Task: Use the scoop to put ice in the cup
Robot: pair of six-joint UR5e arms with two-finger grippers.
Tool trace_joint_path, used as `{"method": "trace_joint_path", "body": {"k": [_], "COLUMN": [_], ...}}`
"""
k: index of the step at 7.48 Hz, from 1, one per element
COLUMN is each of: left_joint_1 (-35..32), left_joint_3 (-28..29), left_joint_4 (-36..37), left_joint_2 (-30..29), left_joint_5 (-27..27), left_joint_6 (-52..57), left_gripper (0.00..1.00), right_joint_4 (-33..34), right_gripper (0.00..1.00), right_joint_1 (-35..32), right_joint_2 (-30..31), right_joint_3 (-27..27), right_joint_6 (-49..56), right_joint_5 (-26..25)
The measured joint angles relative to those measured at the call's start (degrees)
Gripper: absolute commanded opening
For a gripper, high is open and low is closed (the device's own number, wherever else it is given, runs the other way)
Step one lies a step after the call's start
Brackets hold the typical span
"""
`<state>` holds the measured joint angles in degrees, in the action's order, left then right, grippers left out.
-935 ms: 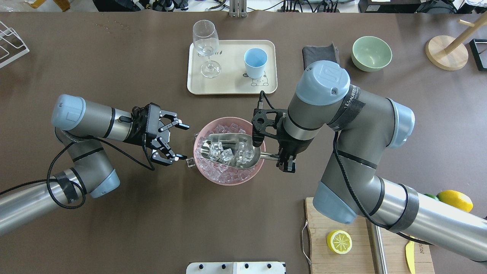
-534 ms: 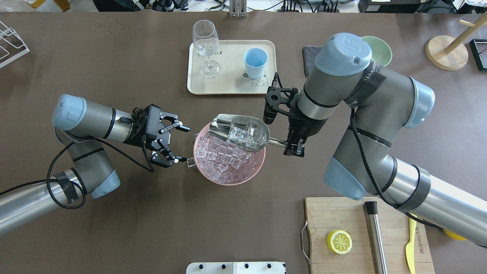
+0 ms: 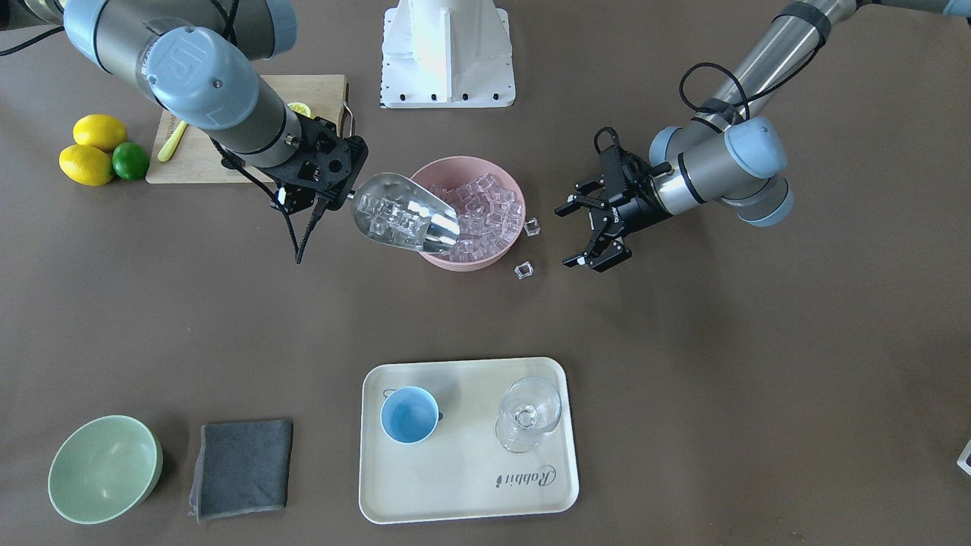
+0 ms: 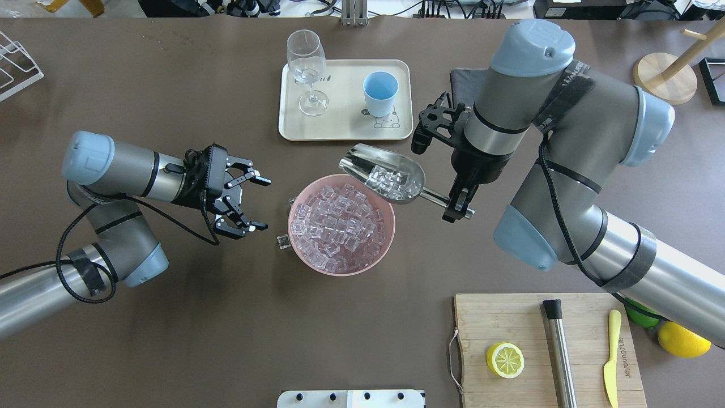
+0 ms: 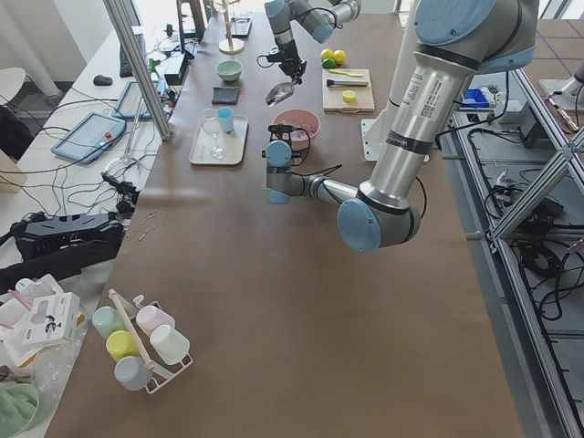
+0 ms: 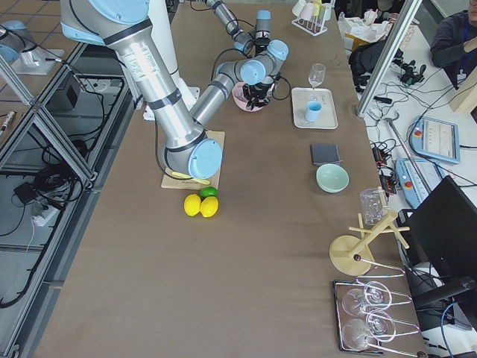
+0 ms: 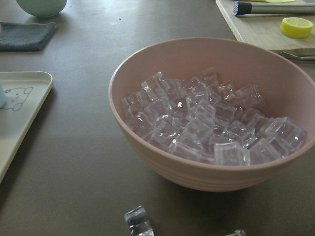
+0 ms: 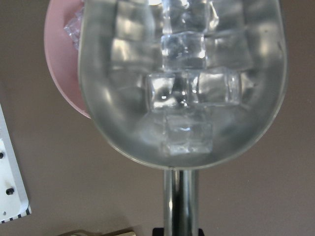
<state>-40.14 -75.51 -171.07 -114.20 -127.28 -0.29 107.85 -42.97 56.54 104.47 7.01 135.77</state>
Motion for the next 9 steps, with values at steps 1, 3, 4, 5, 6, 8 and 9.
{"method": "trace_joint_path", "body": {"k": [1,3,4,5,6,8,9], "left_joint_1": [-1.6,-7.8,-11.8,-15.8,-19.4,-24.7,-26.3], "left_joint_3": [-4.4,-10.1,-11.2,-11.8,-12.1,-13.2,-13.4], "left_joint_4": [5.0,15.7,20.8,26.6,32.8,44.1,47.3], "left_joint_2": [2.7,7.5,9.5,11.3,12.9,15.8,16.7], "left_joint_5": [-0.4,-4.4,-7.2,-10.1,-12.4,-14.0,-14.1], "left_joint_6": [0.8,6.6,8.0,8.6,8.7,8.9,8.9], "left_gripper": [0.98,0.98,0.98,0.98,0.98,0.98,0.98], "right_joint_4": [4.3,13.8,17.3,20.3,22.4,25.7,26.6], "right_gripper": [0.00,0.00,0.00,0.00,0.00,0.00,0.00], "right_joint_1": [-0.9,-2.0,-2.9,-4.2,-5.4,-7.6,-8.4], "right_joint_2": [-1.7,-6.4,-8.4,-11.1,-13.9,-18.7,-20.9], "right_joint_3": [-0.4,-2.5,-4.4,-8.3,-12.6,-19.3,-22.5], "right_joint_6": [-3.1,-5.4,-5.7,-5.8,-5.8,-5.9,-5.9], "right_joint_5": [1.1,1.8,2.0,3.3,4.4,5.1,5.0]}}
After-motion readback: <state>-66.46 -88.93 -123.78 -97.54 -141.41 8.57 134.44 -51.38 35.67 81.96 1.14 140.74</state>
